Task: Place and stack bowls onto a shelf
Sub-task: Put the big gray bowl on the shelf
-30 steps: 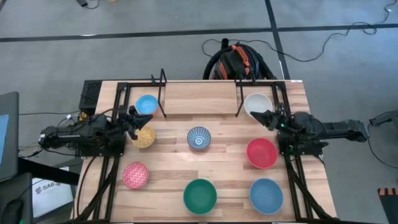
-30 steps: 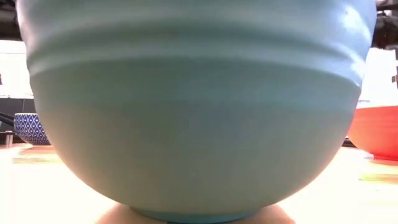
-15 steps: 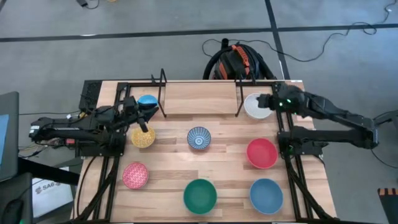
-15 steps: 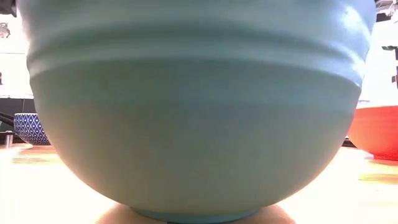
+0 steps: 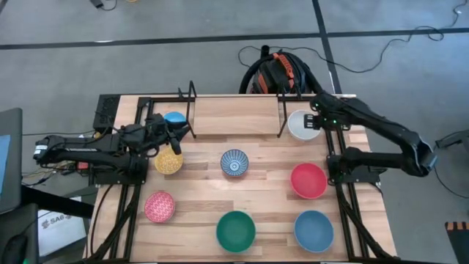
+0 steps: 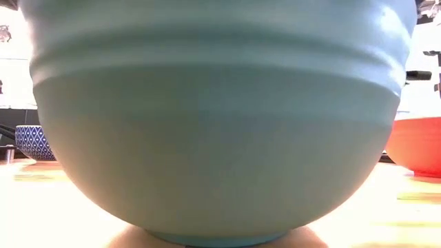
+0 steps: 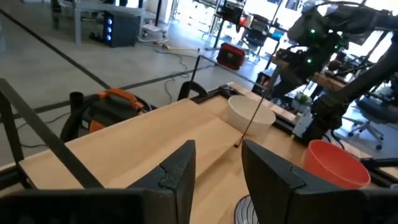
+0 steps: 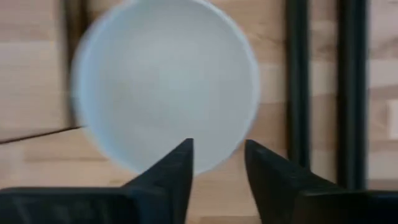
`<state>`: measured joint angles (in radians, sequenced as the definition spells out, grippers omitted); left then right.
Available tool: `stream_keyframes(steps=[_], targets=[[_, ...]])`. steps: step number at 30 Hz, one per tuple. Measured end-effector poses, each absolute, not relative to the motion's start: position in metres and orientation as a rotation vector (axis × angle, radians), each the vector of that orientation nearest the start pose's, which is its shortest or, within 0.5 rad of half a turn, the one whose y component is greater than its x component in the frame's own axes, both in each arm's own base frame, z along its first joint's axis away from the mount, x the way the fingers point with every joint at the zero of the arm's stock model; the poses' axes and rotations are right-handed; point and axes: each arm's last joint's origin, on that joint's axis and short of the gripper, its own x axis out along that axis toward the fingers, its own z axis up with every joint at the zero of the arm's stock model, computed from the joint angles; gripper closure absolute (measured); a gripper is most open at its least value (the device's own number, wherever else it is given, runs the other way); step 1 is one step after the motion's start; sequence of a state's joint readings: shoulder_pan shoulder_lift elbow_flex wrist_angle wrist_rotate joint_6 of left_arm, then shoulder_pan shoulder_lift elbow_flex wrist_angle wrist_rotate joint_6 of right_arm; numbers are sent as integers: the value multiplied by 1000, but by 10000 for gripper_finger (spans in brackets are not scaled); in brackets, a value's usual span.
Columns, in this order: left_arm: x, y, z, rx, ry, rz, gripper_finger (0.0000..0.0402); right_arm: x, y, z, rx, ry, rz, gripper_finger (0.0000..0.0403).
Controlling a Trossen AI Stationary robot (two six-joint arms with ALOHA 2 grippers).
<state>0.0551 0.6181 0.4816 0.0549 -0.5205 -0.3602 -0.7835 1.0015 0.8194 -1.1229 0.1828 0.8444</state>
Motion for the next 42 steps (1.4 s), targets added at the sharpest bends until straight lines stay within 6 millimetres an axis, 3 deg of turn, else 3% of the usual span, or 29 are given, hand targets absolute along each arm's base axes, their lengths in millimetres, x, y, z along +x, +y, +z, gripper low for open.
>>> stream_keyframes(steps=[5, 12, 18, 27, 34, 42], targets=[[147, 23, 275, -332, -26, 584, 287, 98, -119, 222, 1114, 918, -1467, 183], [148, 23, 274, -333, -24, 599, 287, 93, -129, 192, 1165, 877, -1517, 197], [153, 23, 271, -357, -5, 608, 287, 92, -136, 184, 1176, 846, -1534, 231], [167, 24, 260, -380, 49, 621, 287, 100, -150, 167, 1157, 914, -1527, 327], [169, 24, 258, -468, 38, 619, 287, 100, -149, 173, 1106, 896, -1478, 378], [170, 23, 258, -498, 39, 591, 287, 86, -124, 206, 1035, 694, -1536, 379]])
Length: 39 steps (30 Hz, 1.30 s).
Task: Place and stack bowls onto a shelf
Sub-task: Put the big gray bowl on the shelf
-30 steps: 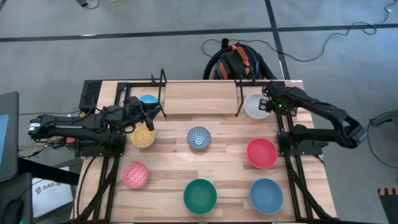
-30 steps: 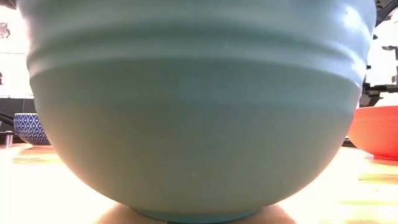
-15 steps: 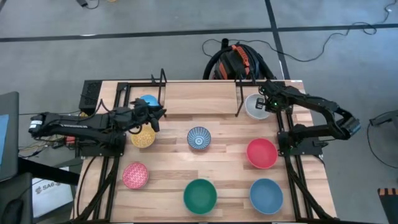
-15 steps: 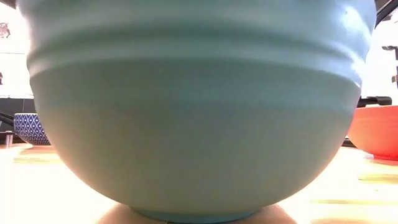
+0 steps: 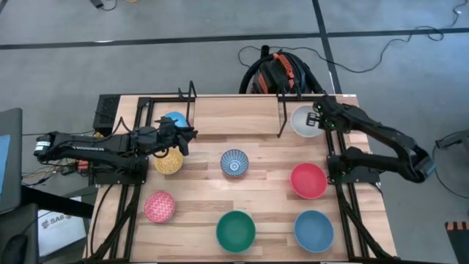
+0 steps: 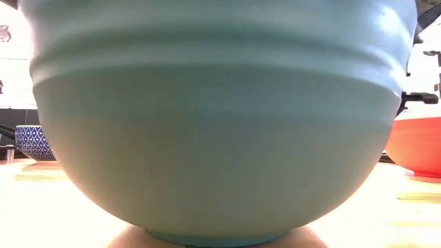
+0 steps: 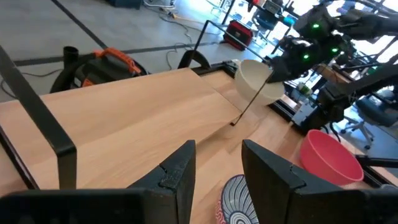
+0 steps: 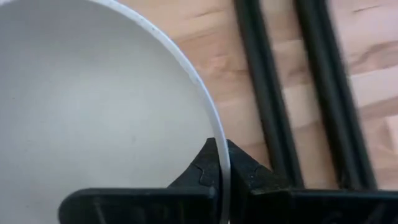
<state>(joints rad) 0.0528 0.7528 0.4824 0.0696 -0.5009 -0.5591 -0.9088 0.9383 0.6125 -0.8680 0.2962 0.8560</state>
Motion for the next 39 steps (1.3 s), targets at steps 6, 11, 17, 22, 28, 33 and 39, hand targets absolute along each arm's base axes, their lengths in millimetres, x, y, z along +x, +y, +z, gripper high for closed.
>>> stream_keyframes(steps=[6, 11, 17, 22, 28, 33, 39], targets=[[170, 23, 258, -484, 43, 592, 287, 77, -114, 234, 1045, 456, -1557, 379], [170, 23, 258, -465, 47, 583, 287, 78, -115, 285, 969, 239, -1487, 379], [170, 23, 259, -446, 45, 585, 288, 89, -129, 349, 811, 147, -1400, 379], [170, 23, 259, -433, 48, 587, 288, 124, -150, 375, 696, 225, -1304, 379], [170, 23, 259, -443, 48, 580, 288, 197, -170, 379, 415, 501, -1116, 379], [170, 22, 259, -456, 49, 563, 288, 254, -182, 354, 211, 752, -983, 379], [171, 22, 259, -485, 49, 541, 288, 289, -196, 306, 97, 987, -882, 379]])
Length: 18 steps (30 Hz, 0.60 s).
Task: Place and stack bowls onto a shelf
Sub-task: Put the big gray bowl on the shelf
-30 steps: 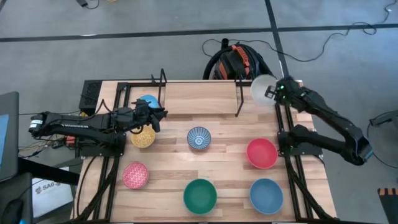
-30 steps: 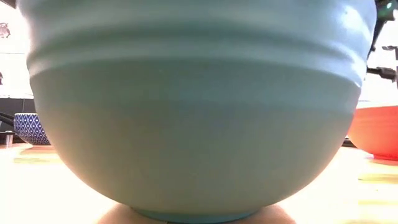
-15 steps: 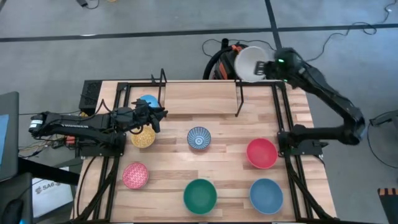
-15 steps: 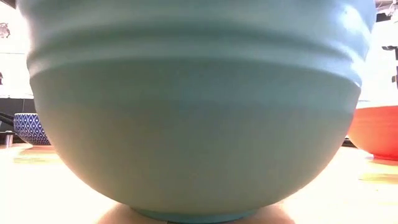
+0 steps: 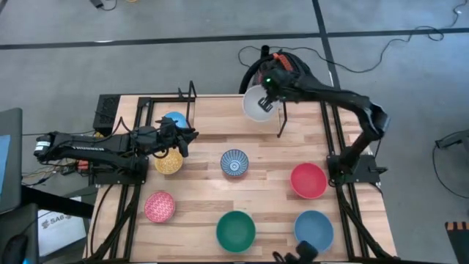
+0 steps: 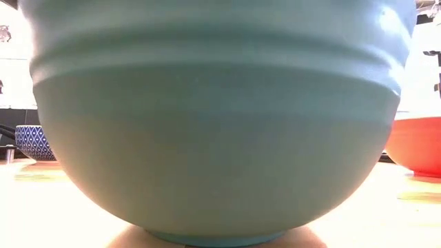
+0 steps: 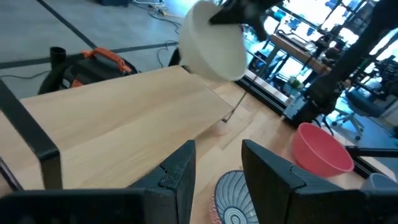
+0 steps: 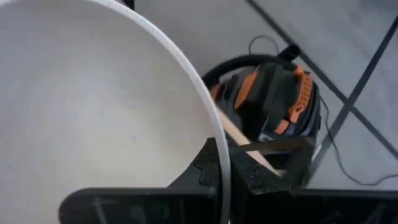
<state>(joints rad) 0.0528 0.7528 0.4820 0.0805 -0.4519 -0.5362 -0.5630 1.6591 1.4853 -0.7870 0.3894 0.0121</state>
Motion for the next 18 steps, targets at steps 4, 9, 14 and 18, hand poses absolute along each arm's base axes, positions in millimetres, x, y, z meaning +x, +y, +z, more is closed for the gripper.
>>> stream_keyframes(steps=[4, 9, 14, 18], targets=[[171, 21, 258, -498, 52, 523, 288, 300, -202, 283, 71, 1084, -778, 379], [171, 21, 258, -499, 55, 514, 288, 307, -208, 262, 100, 1145, -621, 379], [171, 21, 258, -502, 61, 495, 288, 312, -218, 243, 139, 1181, -613, 379], [172, 20, 258, -523, 72, 466, 288, 310, -228, 239, 191, 1155, -624, 376]])
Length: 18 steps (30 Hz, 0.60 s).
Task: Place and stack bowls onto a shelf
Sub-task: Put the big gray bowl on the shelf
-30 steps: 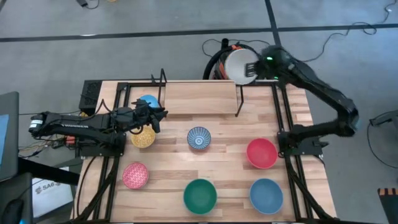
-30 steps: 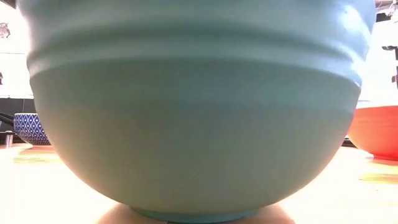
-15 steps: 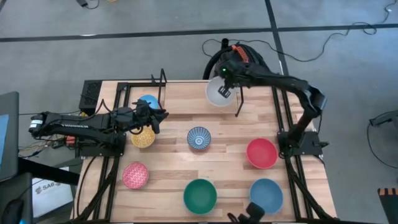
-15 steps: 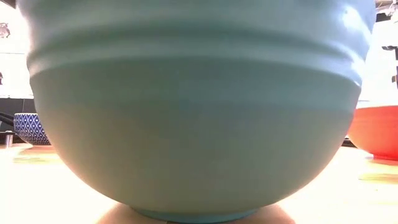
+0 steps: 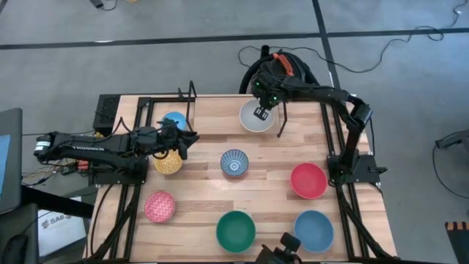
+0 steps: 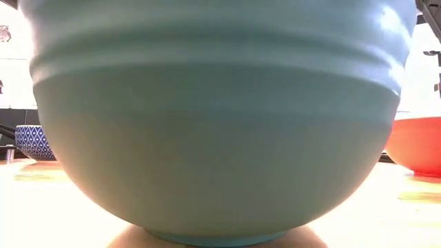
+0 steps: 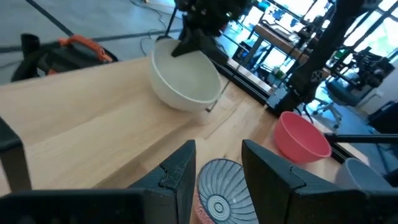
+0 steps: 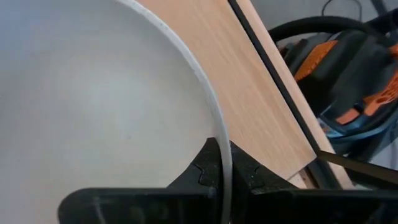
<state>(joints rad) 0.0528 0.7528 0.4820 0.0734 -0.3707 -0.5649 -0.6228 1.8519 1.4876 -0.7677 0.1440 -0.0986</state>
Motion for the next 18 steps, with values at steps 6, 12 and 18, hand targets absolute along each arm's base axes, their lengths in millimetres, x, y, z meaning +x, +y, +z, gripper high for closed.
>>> stream_keyframes(steps=[6, 12, 18], targets=[[171, 19, 255, -560, 91, 470, 288, 305, -237, 239, 218, 1131, -629, 371], [171, 20, 255, -550, 92, 483, 288, 299, -242, 237, 268, 1131, -658, 338], [171, 20, 255, -538, 96, 485, 288, 299, -243, 237, 279, 1125, -668, 291]])
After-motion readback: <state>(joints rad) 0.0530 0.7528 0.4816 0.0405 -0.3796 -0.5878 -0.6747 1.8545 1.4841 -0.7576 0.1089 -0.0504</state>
